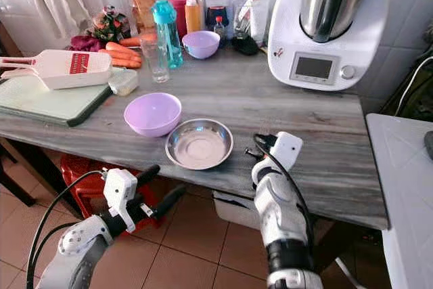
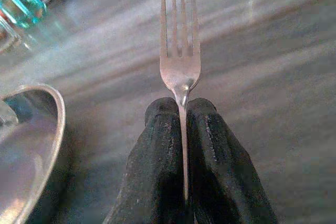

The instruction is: Setting the table

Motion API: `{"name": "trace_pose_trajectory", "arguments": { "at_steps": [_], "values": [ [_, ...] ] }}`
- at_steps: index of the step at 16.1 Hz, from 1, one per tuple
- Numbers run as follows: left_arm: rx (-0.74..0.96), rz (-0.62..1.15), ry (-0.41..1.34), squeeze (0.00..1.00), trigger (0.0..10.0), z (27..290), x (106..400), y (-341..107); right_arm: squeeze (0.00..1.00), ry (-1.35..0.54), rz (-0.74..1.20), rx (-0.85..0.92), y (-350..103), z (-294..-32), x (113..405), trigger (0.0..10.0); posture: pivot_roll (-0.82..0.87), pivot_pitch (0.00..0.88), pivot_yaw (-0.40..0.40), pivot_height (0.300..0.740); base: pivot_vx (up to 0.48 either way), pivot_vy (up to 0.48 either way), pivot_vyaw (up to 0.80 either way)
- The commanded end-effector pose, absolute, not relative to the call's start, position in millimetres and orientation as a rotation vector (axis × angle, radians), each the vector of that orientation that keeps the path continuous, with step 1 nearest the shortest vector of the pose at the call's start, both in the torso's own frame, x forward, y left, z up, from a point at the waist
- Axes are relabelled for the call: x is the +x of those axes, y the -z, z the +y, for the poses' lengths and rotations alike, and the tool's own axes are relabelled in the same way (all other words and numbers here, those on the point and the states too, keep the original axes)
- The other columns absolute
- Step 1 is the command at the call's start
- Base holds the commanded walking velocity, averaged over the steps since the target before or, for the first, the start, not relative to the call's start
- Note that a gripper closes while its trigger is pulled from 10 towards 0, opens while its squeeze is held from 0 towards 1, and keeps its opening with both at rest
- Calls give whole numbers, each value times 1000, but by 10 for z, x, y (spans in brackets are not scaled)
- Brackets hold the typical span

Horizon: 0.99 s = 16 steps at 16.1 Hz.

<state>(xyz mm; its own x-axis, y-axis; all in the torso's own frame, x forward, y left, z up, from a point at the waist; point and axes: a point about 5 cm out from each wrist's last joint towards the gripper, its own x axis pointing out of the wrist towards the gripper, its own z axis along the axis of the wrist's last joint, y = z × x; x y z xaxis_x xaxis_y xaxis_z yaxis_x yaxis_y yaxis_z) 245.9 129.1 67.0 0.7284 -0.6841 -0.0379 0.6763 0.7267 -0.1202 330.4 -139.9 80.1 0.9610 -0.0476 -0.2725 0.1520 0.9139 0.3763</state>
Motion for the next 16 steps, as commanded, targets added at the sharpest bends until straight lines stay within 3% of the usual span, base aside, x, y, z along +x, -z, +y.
{"name": "trace_pose_trajectory", "arguments": {
  "at_steps": [1, 10, 11, 16],
  "values": [
    [-97, 75, 777, 0, 10000, 1280, 2457, -710, 0, 101, 259, 417, -819, -1384, 3339, 10000, 104, 0, 29, 740, 0, 0, 0],
    [-91, 83, 818, 0, 10000, 1245, 2411, -692, 0, 75, 304, 415, -721, -1307, 3392, 10000, 108, 0, 35, 740, 0, 0, 0],
    [-92, 85, 819, 0, 10000, 1236, 2411, -686, 957, 69, 319, 421, -692, -1297, 3391, 10000, 108, 0, 35, 740, 0, 0, 0],
    [-89, 88, 821, 0, 10000, 1216, 2422, -673, 988, 75, 326, 425, -663, -1284, 3393, 10000, 111, 0, 34, 740, 0, 0, 0]
  ]
}}
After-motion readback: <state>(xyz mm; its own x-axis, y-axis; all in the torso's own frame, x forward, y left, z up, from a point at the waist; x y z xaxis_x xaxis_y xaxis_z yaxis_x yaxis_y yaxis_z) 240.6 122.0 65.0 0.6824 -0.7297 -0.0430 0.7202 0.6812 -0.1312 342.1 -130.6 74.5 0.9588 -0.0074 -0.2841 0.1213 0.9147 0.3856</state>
